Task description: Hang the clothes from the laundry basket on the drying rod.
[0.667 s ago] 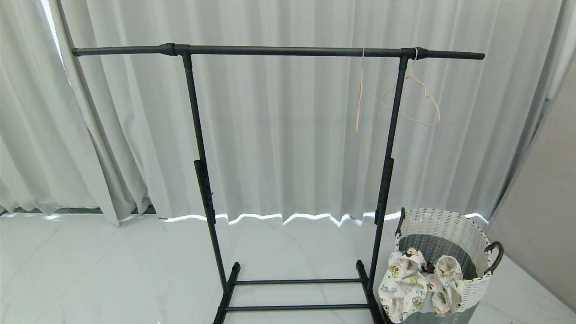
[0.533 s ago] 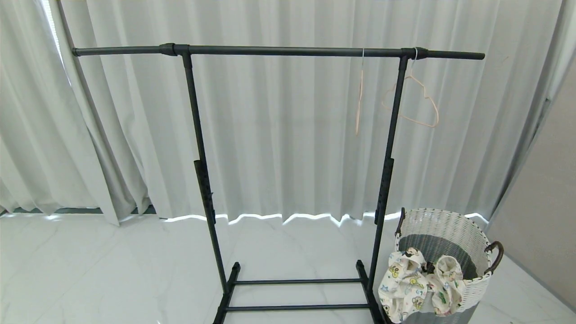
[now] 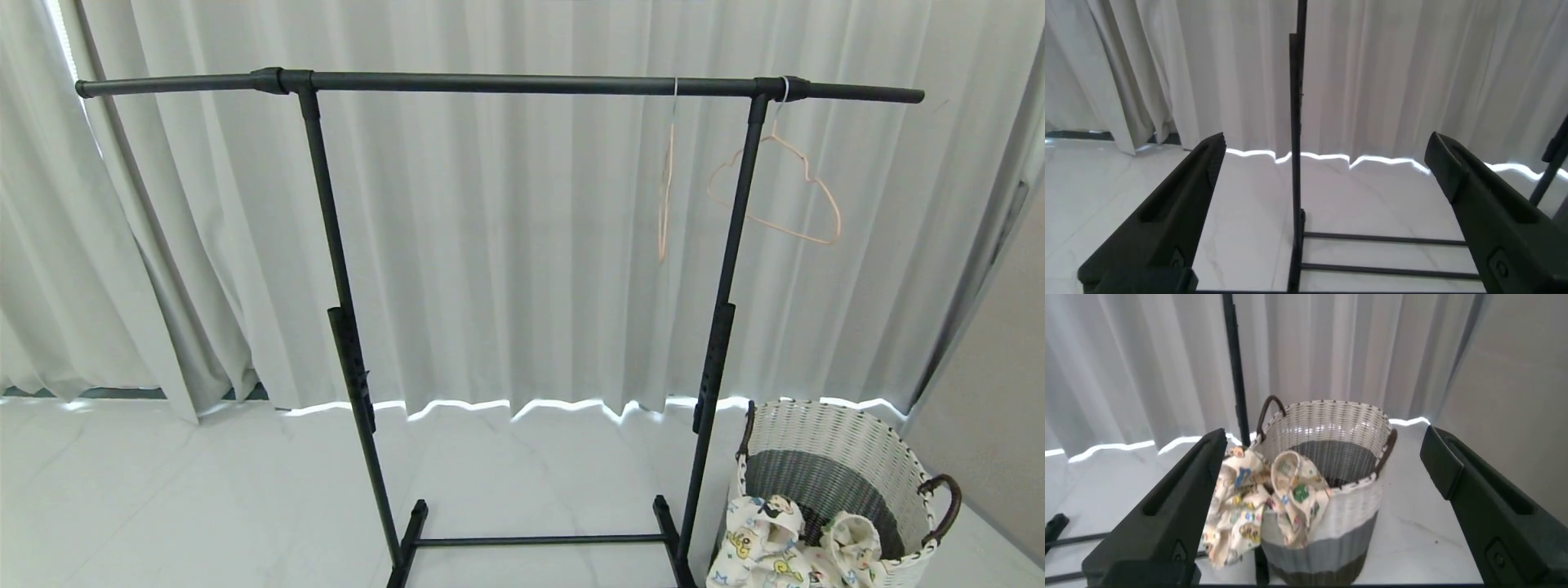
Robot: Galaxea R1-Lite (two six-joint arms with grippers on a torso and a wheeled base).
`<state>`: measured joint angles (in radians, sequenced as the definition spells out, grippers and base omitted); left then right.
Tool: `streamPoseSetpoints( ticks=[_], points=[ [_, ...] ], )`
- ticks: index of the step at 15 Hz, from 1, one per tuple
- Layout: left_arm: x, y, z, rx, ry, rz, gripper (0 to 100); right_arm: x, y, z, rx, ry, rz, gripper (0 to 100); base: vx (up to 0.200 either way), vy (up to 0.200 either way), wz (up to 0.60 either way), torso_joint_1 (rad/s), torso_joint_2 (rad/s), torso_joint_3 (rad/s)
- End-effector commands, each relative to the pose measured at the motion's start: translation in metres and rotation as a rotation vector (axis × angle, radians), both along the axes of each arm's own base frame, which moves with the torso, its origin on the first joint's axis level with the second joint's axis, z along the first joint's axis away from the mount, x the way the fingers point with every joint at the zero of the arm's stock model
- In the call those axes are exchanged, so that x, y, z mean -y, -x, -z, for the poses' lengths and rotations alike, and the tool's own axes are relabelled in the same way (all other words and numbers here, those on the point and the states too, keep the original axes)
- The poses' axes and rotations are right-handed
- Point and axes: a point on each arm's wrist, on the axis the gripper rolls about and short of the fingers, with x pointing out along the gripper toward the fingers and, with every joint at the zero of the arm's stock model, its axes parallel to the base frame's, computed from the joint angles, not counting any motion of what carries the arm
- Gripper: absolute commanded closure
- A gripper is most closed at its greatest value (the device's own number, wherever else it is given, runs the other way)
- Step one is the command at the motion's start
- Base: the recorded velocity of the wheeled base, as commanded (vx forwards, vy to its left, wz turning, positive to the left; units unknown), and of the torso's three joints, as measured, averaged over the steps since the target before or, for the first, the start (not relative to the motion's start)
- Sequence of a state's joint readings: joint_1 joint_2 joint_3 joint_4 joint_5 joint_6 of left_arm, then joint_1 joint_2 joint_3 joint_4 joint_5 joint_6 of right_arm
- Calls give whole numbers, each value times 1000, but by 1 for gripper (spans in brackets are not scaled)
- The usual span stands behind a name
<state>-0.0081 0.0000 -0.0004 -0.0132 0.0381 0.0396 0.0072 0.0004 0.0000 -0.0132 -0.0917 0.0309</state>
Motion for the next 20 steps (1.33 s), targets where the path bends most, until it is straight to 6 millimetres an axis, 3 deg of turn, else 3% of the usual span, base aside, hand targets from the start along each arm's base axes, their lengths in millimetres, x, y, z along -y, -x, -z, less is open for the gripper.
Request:
streamPoseSetpoints(
  ticks=[1, 3, 13, 14, 15, 16, 17, 18, 19, 20],
  points=[
    [0, 0, 0, 2, -2, -1, 0, 0, 0, 0, 1, 0, 0, 0, 200, 0, 0, 7, 2, 2],
    [0, 0, 0, 0, 1, 1, 0, 0, 0, 0, 1, 6, 0, 0, 200, 0, 0, 5, 7, 2],
    [0, 0, 0, 2, 12, -1, 0, -1, -3, -1, -32, 83, -49, 0, 0, 0, 0, 0, 0, 0],
    [0, 0, 0, 1, 12, -2, 0, -1, -2, -15, -6, 67, -104, 0, 0, 0, 0, 0, 0, 0],
    [0, 0, 0, 2, 12, -2, 0, -1, -4, -51, 6, 0, -181, 0, 0, 0, 0, 0, 0, 0],
    [0, 0, 0, 2, 14, 0, 0, -2, -18, -82, -41, -44, -214, 0, 0, 0, 0, 0, 0, 0],
    [0, 0, 0, 1, 17, 0, 0, -4, -34, -97, -104, -35, -216, 0, 0, 0, 0, 0, 0, 0],
    [0, 0, 0, 1, 17, 0, 0, -7, -61, -96, -252, 40, -214, 0, 0, 0, 0, 0, 0, 0],
    [0, 0, 0, 2, 17, 0, 0, -8, -71, -94, -306, 78, -209, 0, 0, 0, 0, 0, 0, 0],
    [0, 0, 0, 1, 15, -2, 0, -8, -99, -84, -463, 183, -184, 0, 0, 0, 0, 0, 0, 0]
  ],
)
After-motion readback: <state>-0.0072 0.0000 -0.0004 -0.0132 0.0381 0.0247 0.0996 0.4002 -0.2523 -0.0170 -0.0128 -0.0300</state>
